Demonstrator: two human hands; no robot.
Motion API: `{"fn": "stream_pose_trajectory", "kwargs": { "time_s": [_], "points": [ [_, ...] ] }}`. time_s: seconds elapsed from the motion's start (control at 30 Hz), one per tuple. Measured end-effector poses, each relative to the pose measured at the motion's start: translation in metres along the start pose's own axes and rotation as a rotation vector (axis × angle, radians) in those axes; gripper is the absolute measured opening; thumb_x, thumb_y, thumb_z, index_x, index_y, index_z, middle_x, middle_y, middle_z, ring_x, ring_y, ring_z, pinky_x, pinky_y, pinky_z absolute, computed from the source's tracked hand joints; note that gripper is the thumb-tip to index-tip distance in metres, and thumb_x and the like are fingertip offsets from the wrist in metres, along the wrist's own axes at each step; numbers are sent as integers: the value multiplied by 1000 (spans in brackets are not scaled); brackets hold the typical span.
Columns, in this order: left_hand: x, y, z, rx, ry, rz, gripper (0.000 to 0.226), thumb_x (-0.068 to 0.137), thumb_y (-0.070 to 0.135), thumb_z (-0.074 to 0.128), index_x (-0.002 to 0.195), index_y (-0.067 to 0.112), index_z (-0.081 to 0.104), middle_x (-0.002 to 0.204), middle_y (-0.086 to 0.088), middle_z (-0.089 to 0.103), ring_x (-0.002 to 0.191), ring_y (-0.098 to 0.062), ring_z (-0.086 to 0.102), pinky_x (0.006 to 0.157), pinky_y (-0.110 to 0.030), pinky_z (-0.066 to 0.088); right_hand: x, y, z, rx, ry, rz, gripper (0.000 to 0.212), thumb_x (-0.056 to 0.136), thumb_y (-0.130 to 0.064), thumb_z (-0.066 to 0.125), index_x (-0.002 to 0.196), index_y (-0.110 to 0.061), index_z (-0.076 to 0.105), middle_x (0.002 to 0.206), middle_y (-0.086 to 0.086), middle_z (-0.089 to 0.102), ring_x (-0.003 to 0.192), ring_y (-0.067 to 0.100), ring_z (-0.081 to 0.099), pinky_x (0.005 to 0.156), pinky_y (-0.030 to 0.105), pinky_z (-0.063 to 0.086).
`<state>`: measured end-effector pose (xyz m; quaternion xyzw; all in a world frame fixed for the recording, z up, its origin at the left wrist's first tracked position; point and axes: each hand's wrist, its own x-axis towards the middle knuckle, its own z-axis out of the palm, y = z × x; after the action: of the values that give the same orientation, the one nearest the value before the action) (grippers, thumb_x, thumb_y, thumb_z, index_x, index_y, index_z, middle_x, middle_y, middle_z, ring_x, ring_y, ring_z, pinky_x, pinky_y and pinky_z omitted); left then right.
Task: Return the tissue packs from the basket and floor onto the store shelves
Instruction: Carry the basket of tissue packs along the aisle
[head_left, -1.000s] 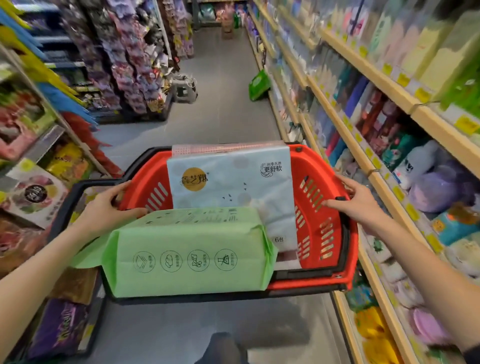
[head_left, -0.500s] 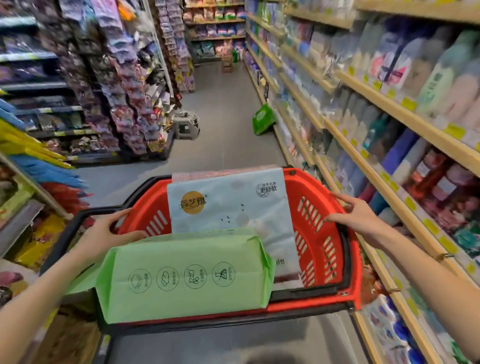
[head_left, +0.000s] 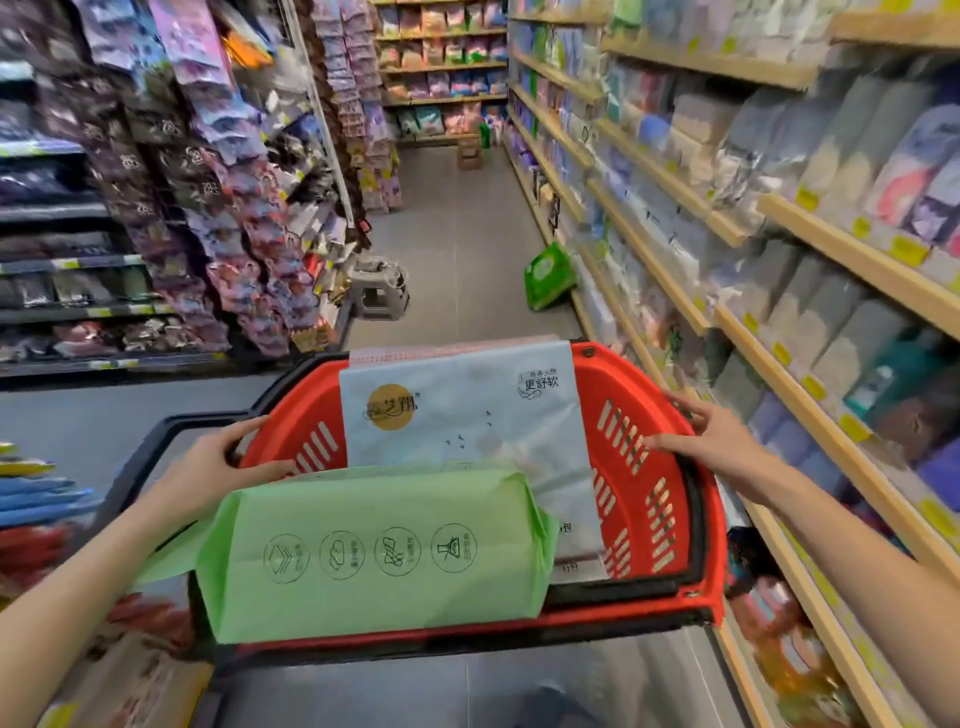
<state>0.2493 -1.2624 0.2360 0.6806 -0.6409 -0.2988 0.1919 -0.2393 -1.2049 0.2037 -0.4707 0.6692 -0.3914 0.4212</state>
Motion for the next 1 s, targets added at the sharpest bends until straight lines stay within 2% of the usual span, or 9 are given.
{"fn": "stream_pose_trajectory", "kwargs": {
  "time_s": [0.2,0.3,0.47,0.6,0.7,0.8,0.9,0.93,1.0],
  "points": [
    [115,16,-7,-47,56,-62,73,71,40,73,136,28,42,97,-3,67,72,-20,65,66,-39,54,140,-49,-3,-8,-43,-28,75,72,-11,76,137,-19,41,91,-7,64,63,-3,66,53,13,53],
    [171,23,-14,-46,88,-69,70,74,37,73,136,27,41,96,-3,65,67,-16,63,54,-31,48,201,-72,6,-17,-47,-26,75,70,-16,77,136,-22,42,93,-5,63,67,1,67,51,12,51],
    [281,25,-33,-46,70,-58,70,73,37,74,136,29,42,95,0,63,75,-13,65,59,-29,49,305,-99,35,-34,-26,-33,71,73,-14,76,136,-20,43,89,-8,59,75,3,59,47,10,48],
    [382,26,-56,-22,13,-36,72,72,40,74,135,29,43,97,0,64,78,-10,64,62,-28,49,378,-114,67,26,3,25,73,73,-16,76,137,-18,42,86,-9,61,64,-1,64,48,9,47],
    [453,31,-75,17,-12,-4,72,72,39,74,136,25,43,114,-4,62,88,-17,63,69,-29,47,417,-134,90,48,59,5,78,65,-32,80,133,-17,45,86,-9,58,66,-3,59,49,3,43],
    [521,37,-95,128,6,43,75,70,45,73,137,28,42,138,-7,49,114,-27,53,83,-37,44,458,-149,105,69,33,48,89,61,-39,81,138,-19,41,87,-11,59,75,3,61,60,17,48],
    [583,42,-109,139,-25,50,84,62,61,70,136,33,41,133,-6,51,79,-16,56,62,-29,43,503,-164,115,84,53,83,116,33,-63,82,136,-27,41,91,-10,61,81,10,64,67,26,50],
    [604,43,-112,138,-34,60,88,58,66,68,135,34,41,129,-5,54,69,-10,50,59,-26,40,522,-167,118,94,66,89,111,38,-60,82,136,-27,41,92,-9,61,82,10,63,68,27,50],
    [645,48,-115,152,-52,84,87,59,64,67,135,33,41,134,-6,51,79,-15,55,67,-29,44,559,-174,123,118,85,91,92,57,-44,79,138,-25,40,97,-4,63,82,11,63,68,28,52]
  ]
}}
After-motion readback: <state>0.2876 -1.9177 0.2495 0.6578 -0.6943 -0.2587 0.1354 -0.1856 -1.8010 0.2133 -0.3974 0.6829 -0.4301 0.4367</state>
